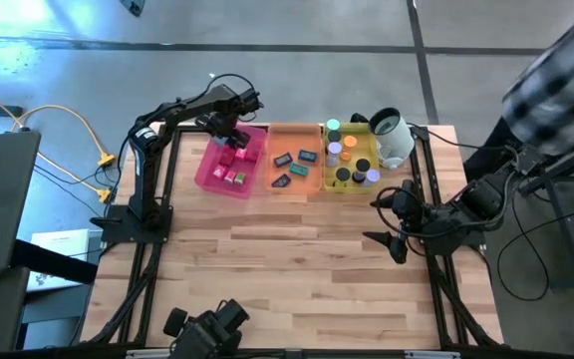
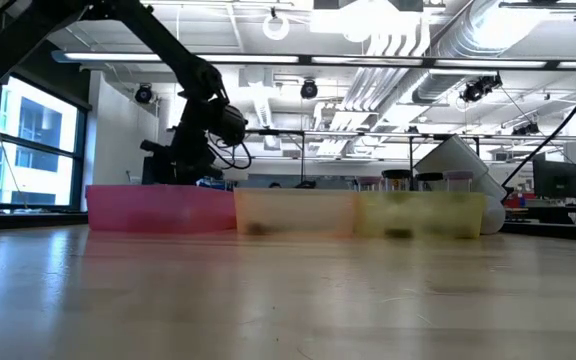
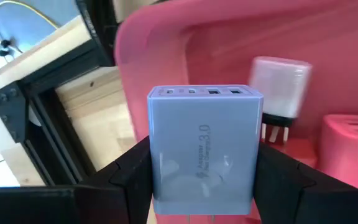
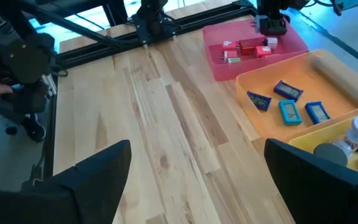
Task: Pick & Place Office items
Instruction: Put the violet charger adapter into the pink bin, then return to Home Position
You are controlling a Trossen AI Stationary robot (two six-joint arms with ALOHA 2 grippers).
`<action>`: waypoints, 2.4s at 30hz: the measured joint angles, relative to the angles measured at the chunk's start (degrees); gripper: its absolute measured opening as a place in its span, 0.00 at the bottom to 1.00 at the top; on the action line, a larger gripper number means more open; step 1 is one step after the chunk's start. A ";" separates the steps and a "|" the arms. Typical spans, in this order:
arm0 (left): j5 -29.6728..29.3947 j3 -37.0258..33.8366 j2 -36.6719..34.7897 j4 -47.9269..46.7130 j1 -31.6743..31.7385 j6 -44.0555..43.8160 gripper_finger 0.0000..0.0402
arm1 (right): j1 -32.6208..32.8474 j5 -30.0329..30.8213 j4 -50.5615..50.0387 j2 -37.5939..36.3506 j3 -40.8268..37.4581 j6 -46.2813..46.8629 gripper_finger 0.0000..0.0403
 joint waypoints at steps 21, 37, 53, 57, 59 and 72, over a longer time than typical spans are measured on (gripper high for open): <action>4.10 0.04 4.96 0.84 -3.97 1.83 0.61 | 0.07 -1.60 -0.04 0.01 0.00 0.14 0.89; 5.16 0.44 4.85 -6.62 -5.42 3.65 0.63 | 0.07 -2.21 -0.46 0.00 0.00 -0.20 0.89; 5.10 0.63 -3.76 -8.93 -6.08 1.52 0.63 | 0.07 -4.35 -0.46 0.00 0.00 -1.74 0.89; 5.79 0.63 -5.98 -9.93 -6.95 1.51 0.63 | 0.07 -5.37 -0.46 0.00 0.00 -2.20 0.89; 5.82 0.63 -6.74 -10.82 -7.72 1.52 0.63 | 0.07 -5.45 -0.46 0.00 0.00 -3.26 0.89; 6.29 0.63 -7.26 -16.08 -15.39 -0.05 0.63 | 0.08 -5.60 -0.46 -1.70 0.02 -8.49 0.88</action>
